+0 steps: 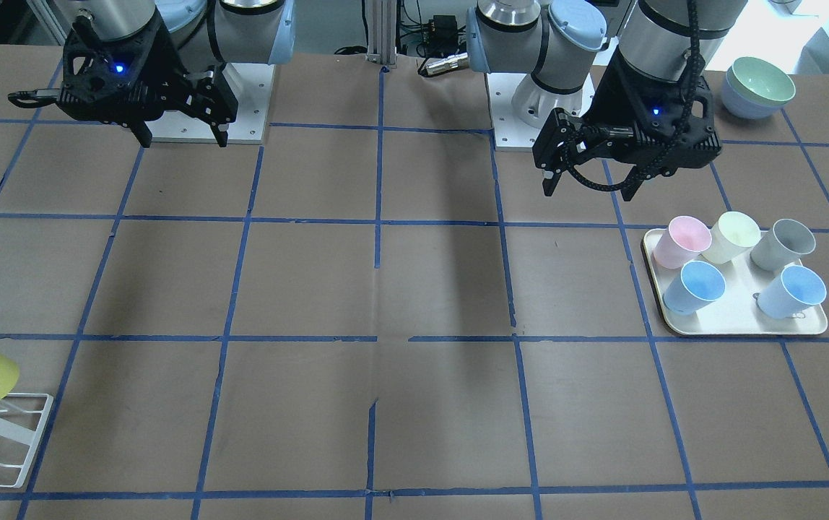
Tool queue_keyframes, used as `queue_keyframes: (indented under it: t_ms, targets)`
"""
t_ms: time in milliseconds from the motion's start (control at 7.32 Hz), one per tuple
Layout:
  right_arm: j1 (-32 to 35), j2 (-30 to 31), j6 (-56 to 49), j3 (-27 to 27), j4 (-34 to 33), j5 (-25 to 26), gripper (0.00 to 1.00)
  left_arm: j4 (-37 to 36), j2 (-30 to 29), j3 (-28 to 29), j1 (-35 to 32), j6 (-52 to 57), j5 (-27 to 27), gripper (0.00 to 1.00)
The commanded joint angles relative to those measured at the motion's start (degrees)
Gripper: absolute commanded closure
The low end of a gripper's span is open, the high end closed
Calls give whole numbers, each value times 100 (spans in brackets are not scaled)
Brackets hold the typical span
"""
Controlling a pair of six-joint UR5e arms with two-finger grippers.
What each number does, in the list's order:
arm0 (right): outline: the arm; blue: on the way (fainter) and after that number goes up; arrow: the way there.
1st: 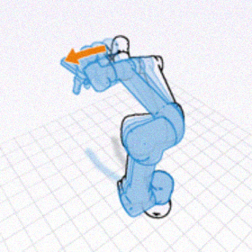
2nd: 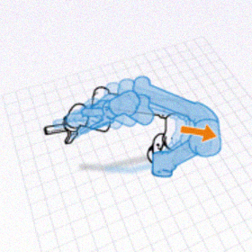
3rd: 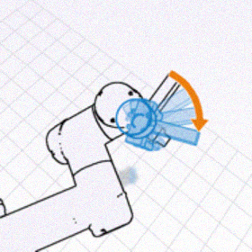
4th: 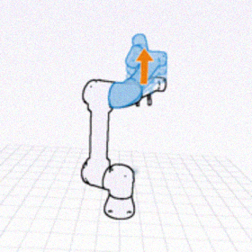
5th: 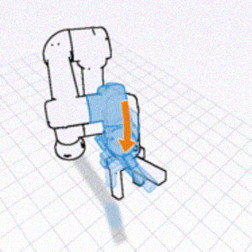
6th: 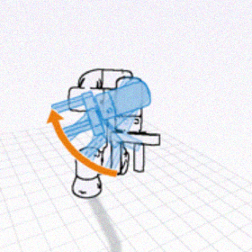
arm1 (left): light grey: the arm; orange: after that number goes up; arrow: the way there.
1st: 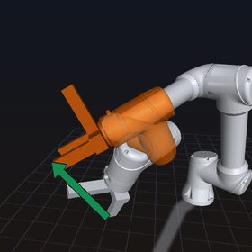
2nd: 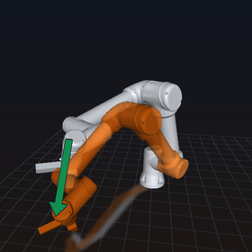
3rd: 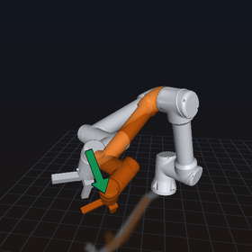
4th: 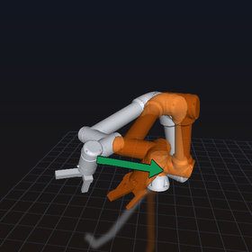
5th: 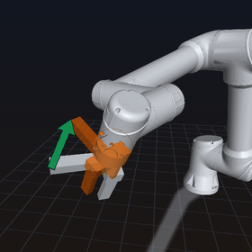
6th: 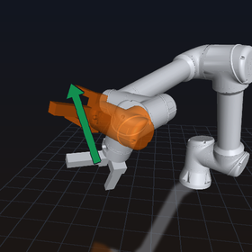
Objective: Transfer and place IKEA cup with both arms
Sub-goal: 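Move the right gripper toward the yellow cup on the wire rack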
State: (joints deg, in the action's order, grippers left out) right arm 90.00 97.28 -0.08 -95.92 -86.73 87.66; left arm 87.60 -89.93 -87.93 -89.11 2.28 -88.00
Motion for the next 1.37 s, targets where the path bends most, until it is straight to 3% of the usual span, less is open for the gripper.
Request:
queue_keyframes:
  t_ms: [0,1230]
  targets:
    - [0,54,8,3,-2,-12,0,-41,-33,-5,7,-8,2,0]
    - [-297,300,-36,47,174,111,0,-41,-7,-49,-1,10,-200,0]
